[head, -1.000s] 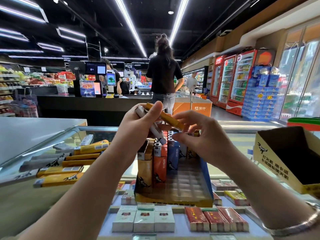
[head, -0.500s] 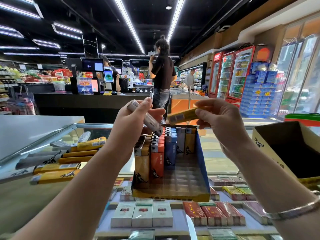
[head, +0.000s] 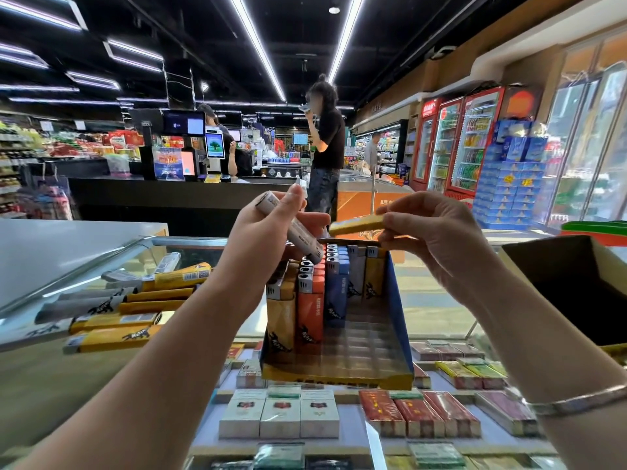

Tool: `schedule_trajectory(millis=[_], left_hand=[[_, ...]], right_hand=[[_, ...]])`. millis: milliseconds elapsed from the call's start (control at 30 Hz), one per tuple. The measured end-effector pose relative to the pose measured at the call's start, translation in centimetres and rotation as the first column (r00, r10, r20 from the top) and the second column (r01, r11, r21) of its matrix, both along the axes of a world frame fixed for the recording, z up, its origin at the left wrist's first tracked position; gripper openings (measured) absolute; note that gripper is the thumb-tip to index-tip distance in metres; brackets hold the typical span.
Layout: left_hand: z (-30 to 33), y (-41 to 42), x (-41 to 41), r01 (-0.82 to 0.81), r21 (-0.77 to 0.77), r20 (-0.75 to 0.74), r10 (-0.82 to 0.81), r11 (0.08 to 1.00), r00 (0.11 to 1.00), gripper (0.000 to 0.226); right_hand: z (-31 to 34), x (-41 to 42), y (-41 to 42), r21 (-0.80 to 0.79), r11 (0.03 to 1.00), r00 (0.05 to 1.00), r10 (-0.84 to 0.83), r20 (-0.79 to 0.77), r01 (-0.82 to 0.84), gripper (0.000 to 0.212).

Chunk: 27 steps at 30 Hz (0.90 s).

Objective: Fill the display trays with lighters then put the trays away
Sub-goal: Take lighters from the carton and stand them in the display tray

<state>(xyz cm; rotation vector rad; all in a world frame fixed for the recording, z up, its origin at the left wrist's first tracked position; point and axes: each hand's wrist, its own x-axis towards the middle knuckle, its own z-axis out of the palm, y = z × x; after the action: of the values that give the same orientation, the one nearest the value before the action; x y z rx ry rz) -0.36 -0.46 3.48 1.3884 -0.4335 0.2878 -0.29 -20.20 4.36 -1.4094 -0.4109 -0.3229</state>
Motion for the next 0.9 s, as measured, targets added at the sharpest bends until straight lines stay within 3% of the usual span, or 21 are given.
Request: schedule_trajectory(millis=[100, 167, 267, 400, 567, 767, 900], left_hand=[[0.0, 0.0, -0.1, 0.007, -0.007, -0.002, -0.007, 1.000, 1.000, 0.024], [0.0, -0.1, -0.1, 0.008, -0.004, 0.008, -0.008, 1.000, 1.000, 0.028], [-0.1, -0.1, -0.1, 0.008, -0.004, 0.041, -0.008, 1.000, 0.999, 0.031], [-0.1, -0.2, 0.0, 0.009, 0.009, 0.044, -0.009, 1.000, 0.999, 0.031], [-0.3, 0.0, 0.5, 0.001, 0.010, 0.008, -0.001, 1.000, 1.000, 0.015], [-0.5, 0.0, 0.7, -0.002, 0.028, 0.022, 0.002, 1.000, 1.000, 0.012], [-0.5, 0.1, 0.7, -0.002, 0.025, 0.015, 0.002, 1.000, 1.000, 0.015]], right_hand=[[0.0, 0.1, -0.2, 0.086, 0.995, 0.998, 0.043, 0.041, -0.046, 0.014], [0.0, 0.0, -0.2, 0.060, 0.997, 0.990, -0.063, 0.122, 0.056, 0.013], [-0.2, 0.1, -0.1, -0.143, 0.922, 0.896, -0.297, 0.330, 0.359, 0.008], [-0.8, 0.4, 0.2, -0.417, 0.742, 0.823, -0.319, 0.470, 0.525, 0.011], [-1.4, 0.7, 0.6, -0.632, 0.589, 0.857, -0.247, 0.452, 0.503, 0.018], [-2.3, 0.9, 1.2, -0.711, 0.390, 0.809, -0.208, 0.550, 0.584, 0.027], [-2.4, 1.1, 1.2, -0.724, 0.384, 0.817, -0.205, 0.539, 0.574, 0.023]])
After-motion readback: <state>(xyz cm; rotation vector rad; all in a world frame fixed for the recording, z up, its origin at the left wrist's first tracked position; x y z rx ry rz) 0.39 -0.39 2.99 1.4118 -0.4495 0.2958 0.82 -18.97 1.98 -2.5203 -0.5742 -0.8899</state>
